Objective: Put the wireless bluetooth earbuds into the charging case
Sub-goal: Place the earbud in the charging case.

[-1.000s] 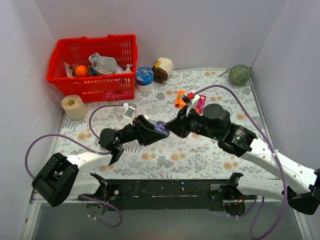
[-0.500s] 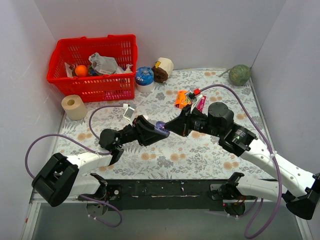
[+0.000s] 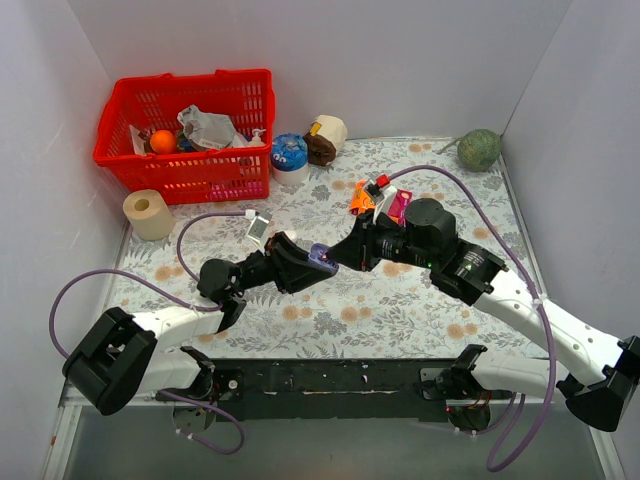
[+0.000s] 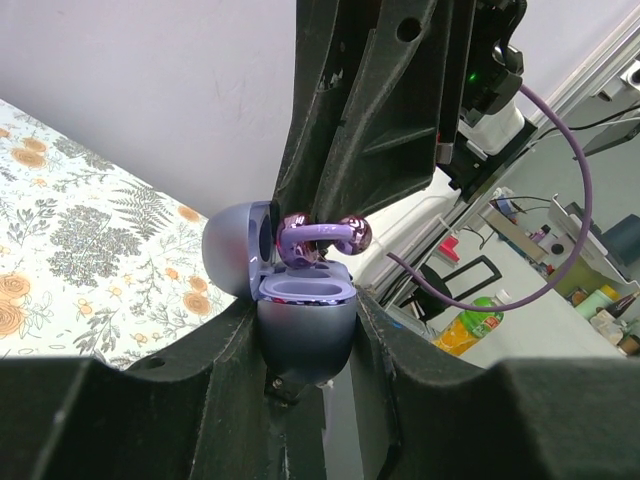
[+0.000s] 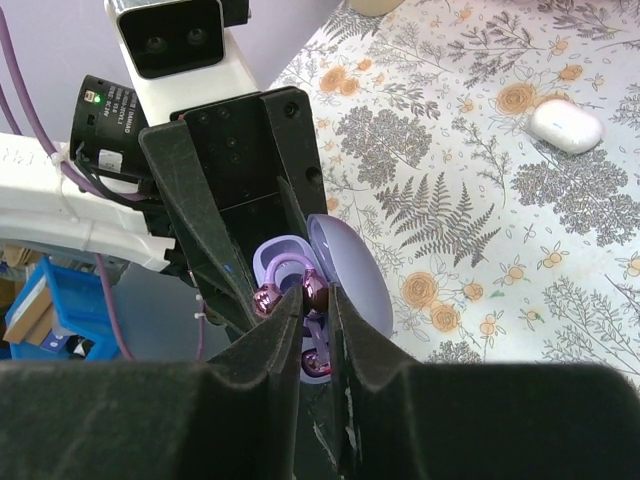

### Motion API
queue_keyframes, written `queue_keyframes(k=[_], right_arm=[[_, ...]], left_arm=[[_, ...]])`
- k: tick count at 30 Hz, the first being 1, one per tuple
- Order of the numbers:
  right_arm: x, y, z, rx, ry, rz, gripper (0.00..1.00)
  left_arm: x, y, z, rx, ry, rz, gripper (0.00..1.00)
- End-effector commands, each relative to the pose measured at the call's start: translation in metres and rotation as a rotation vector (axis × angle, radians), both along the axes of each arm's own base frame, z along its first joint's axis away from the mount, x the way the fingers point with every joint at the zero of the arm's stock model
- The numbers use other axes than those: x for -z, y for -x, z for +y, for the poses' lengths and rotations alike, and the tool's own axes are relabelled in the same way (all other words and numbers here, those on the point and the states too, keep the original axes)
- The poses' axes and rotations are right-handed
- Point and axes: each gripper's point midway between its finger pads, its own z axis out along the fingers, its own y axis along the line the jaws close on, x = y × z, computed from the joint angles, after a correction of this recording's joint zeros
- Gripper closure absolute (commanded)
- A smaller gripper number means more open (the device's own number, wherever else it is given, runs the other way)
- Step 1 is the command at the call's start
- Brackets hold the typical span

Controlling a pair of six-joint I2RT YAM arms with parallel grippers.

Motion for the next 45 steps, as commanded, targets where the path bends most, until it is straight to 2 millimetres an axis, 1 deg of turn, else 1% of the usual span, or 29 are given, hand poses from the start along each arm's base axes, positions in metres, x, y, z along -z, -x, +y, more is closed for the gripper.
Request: queue_keyframes(k=[1,5,9,13,17,18,20,21,23,24,25,26,27,28,33,37,42,45], right_arm=[[-0.009,-0.007,-0.004,0.035,0.025,-0.016,0.75],[-0.009,-0.009,-0.006,0.051,0.043,-0.009,0.7],[-0.003,-0.01,-0.007,0.058,0.072,0.005,0.69],[-0.004,-0.012,-0.009,0.069,0.077,-0.004,0.68],[-0.016,-0.015,-0.012,0.076,0.084,-0.05,0.66],[-0.026,-0.016,-0.013,0.078,0.075,-0.073,0.66],[-0.032,-0.015,-0.013,0.066,0.079,-0.096,0.64],[-0.041,-0.016,-0.013,0.063,0.075,-0.128,0.64],[-0.047,-0.013,-0.01,0.036,0.08,-0.157,0.67],[-0.046,-0.012,-0.01,0.026,0.101,-0.167,0.68],[-0.053,-0.011,-0.009,0.014,0.1,-0.18,0.74],[-0.049,-0.012,-0.005,-0.003,0.118,-0.177,0.78],[-0.045,-0.008,-0.002,-0.027,0.139,-0.173,0.8],[-0.048,-0.006,0.0,-0.04,0.14,-0.181,0.83],[-0.039,0.003,0.016,-0.1,0.144,-0.168,0.9],[-0.03,0.006,0.022,-0.116,0.172,-0.153,0.98],[-0.024,0.002,0.02,-0.097,0.211,-0.148,0.99],[-0.016,0.0,0.018,-0.083,0.243,-0.136,0.99]], left_arm=[[-0.055,0.026,0.019,-0.008,0.19,-0.266,1.0],[-0.052,0.025,0.019,-0.015,0.185,-0.254,1.0],[-0.05,0.024,0.019,-0.017,0.181,-0.241,1.0],[-0.047,0.023,0.019,-0.02,0.173,-0.236,1.0],[-0.042,0.022,0.017,-0.022,0.155,-0.228,1.0],[-0.041,0.022,0.018,-0.023,0.152,-0.225,1.0],[-0.039,0.021,0.017,-0.023,0.144,-0.223,1.0],[-0.038,0.021,0.016,-0.023,0.14,-0.223,1.0],[-0.036,0.019,0.015,-0.024,0.129,-0.221,1.0],[-0.036,0.02,0.015,-0.023,0.126,-0.223,1.0],[-0.036,0.018,0.014,-0.024,0.121,-0.218,1.0],[-0.035,0.018,0.013,-0.024,0.116,-0.223,1.0],[-0.034,0.017,0.013,-0.023,0.111,-0.223,1.0],[-0.034,0.017,0.012,-0.02,0.107,-0.223,1.0],[-0.032,0.016,0.01,-0.021,0.093,-0.225,1.0],[-0.03,0.015,0.009,-0.023,0.087,-0.221,1.0],[-0.029,0.013,0.008,-0.03,0.077,-0.221,1.0],[-0.029,0.013,0.008,-0.033,0.076,-0.217,1.0]])
